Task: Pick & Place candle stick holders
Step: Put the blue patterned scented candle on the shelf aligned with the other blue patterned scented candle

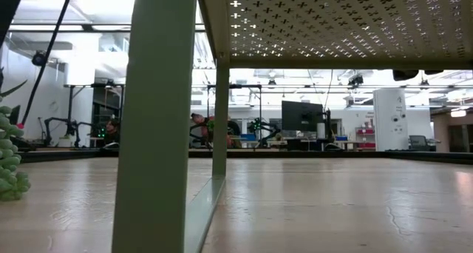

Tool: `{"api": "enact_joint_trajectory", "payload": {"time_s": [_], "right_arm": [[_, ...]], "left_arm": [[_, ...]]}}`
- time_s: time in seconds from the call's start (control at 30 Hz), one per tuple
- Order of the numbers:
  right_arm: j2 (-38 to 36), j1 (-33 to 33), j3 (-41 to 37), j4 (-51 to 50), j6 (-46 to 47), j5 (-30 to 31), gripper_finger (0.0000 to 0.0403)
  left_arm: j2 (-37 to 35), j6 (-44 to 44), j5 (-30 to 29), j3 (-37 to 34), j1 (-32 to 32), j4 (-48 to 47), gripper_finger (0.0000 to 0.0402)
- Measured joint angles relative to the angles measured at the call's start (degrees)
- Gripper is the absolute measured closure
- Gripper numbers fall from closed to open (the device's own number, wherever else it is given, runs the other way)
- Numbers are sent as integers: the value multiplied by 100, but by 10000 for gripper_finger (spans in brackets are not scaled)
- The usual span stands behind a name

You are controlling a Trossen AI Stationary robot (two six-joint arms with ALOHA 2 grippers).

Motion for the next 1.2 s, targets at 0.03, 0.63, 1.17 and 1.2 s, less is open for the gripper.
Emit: {"api": "enact_joint_trajectory", "payload": {"time_s": [0.03, 0.63, 1.17, 1.2], "right_arm": [[1, 0, 2, 0, 5, 0, 394], [1, 0, 0, 0, 1, 0, 394], [1, 0, 0, 0, 11, 0, 394], [1, 0, 0, 0, 9, 0, 394]], "left_arm": [[20, 0, -2, -1, 1, -2, 92], [135, -27, -3, -9, -41, 201, 69], [128, -126, -19, 155, -44, 251, 65], [126, -125, -19, 187, -44, 247, 65]]}}
